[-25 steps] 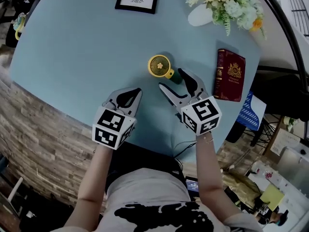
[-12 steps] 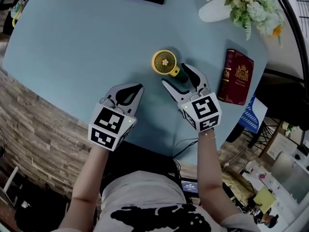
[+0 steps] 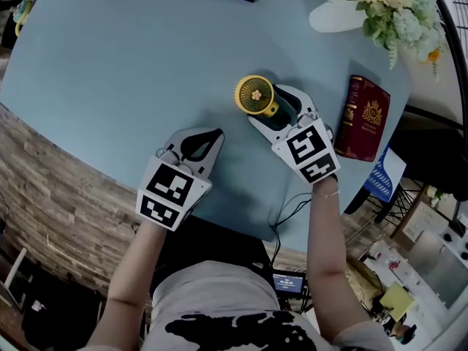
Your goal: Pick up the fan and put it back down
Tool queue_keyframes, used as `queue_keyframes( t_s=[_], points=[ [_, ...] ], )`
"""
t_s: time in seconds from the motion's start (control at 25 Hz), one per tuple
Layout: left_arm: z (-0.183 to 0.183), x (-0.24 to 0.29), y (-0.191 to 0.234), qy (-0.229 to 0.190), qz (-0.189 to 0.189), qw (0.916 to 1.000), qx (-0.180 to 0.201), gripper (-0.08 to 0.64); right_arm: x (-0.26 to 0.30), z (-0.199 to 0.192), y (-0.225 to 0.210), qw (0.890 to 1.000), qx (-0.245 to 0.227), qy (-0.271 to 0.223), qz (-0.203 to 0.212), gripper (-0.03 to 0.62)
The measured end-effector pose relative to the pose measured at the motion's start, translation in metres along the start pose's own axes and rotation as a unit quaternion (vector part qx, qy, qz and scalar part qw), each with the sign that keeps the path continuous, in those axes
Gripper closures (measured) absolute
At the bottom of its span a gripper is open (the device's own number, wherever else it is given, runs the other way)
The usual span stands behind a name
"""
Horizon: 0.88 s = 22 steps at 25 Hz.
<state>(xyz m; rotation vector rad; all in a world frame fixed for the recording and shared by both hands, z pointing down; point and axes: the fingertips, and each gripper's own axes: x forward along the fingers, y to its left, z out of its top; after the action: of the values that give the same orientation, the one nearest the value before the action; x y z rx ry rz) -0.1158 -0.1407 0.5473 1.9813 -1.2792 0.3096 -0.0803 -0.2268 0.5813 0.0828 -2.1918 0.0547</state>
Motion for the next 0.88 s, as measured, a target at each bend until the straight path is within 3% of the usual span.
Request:
queue_keyframes(
  t_s=[0.4,0.88],
  points=[
    [0.0078,0.0063,0.0058,-0.008,-0.002,1.0,-0.001,0.549,0.0075,-0.0044,0.0014,1.0,0.011,-0.004,0.023,0.297],
    [0.0064,-0.0002,0.0076,0.002,0.012,0.9999,0.007,0.549,0.0012,-0.0088,0.0071,0.999,0.029,-0.011,-0.02,0.336]
  ],
)
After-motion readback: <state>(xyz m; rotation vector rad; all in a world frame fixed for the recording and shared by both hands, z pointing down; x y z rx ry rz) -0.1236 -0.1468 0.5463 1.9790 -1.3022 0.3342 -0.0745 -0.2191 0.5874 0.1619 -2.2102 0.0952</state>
